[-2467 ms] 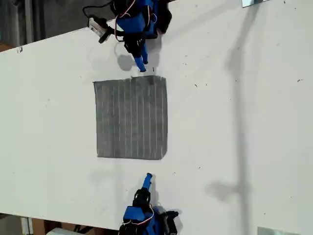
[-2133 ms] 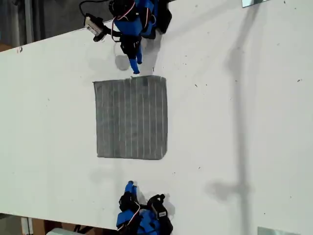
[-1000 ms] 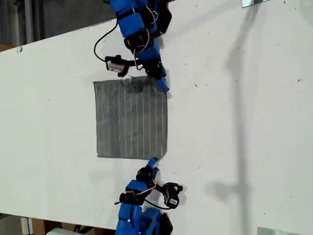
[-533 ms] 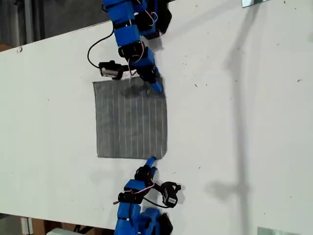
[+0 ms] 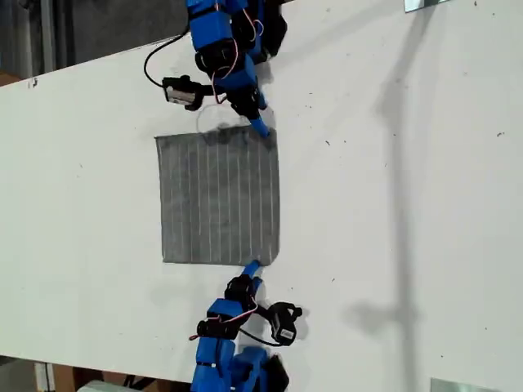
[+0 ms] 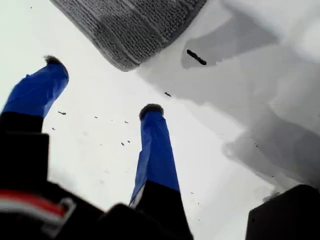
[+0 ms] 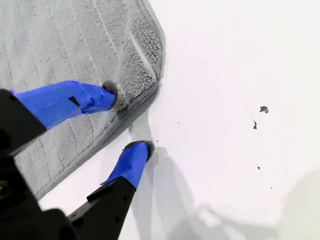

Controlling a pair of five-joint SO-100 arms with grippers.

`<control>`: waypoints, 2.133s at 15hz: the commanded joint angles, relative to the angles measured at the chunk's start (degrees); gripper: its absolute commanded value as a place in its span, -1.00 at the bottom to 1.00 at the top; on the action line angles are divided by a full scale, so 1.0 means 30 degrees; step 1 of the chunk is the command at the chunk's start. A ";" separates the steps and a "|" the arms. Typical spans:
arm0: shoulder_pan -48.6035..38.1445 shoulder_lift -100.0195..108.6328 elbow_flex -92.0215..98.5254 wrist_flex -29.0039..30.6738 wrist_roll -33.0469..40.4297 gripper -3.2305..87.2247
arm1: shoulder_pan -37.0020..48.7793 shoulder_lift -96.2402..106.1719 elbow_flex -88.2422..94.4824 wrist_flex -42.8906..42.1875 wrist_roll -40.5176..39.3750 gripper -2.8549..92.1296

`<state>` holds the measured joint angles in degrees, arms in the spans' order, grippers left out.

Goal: Grasp corners of a square towel and fold twice.

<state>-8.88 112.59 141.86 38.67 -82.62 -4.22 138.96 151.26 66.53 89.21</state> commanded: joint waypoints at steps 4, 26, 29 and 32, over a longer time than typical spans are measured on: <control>0.0000 0.0088 -0.0703 -0.0586 -0.0264 -0.50 | 0.1523 -0.7119 -0.3223 -0.1348 0.0059 -0.30; 0.1992 -1.0664 -1.3242 0.4805 -0.1201 -0.67 | 0.0469 -1.3740 -0.8496 -0.2197 -0.0703 -0.94; 0.2256 -1.1279 -1.3330 0.4600 -0.1465 -0.94 | 0.0029 -1.3301 -0.8467 -0.2139 -0.0322 -0.94; 0.3604 -1.1865 -1.3359 0.4219 -0.2549 -0.94 | -0.0850 -1.2744 -0.8320 -0.2051 0.0557 -0.94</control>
<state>-0.44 76.64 103.71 52.03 -88.95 -5.19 97.38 127.00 60.21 89.74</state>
